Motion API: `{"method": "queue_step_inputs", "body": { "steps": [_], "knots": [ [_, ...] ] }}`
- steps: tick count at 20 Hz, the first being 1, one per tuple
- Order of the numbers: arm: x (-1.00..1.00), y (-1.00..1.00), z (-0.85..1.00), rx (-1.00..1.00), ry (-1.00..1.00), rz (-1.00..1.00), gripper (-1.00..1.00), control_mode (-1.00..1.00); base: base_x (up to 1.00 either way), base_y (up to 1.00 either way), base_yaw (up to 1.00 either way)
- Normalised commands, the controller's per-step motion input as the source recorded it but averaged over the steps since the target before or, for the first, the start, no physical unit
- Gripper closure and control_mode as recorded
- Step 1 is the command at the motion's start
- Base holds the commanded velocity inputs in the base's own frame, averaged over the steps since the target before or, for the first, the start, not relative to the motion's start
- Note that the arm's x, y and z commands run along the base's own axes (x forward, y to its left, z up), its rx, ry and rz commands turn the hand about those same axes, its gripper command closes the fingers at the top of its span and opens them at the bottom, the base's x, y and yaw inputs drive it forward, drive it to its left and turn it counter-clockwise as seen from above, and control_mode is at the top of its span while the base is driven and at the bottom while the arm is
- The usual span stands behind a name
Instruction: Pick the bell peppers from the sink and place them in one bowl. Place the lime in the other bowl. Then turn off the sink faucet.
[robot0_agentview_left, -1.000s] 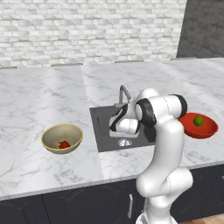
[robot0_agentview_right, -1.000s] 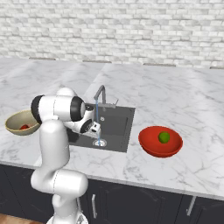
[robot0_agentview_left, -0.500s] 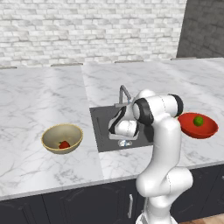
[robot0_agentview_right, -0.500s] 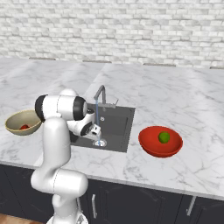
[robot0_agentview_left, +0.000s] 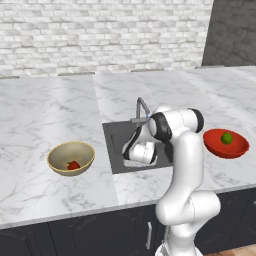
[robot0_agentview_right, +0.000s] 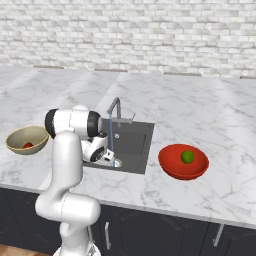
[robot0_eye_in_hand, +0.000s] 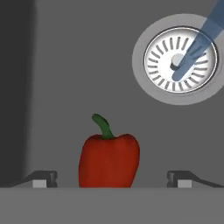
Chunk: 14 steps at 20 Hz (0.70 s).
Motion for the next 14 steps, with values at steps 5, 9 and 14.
{"method": "queue_step_inputs", "body": {
  "steps": [5, 9, 14],
  "knots": [
    [-0.13, 0.15, -0.35, 0.0, 0.0, 0.0, -1.0, -1.0, 0.0, 0.0, 0.0],
    [0.0, 0.05, -0.09, 0.0, 0.0, 0.0, -1.0, -1.0, 0.0, 0.0, 0.0],
    [0.0, 0.01, -0.35, 0.0, 0.0, 0.0, -1.0, -1.0, 0.0, 0.0, 0.0]
  ]
}}
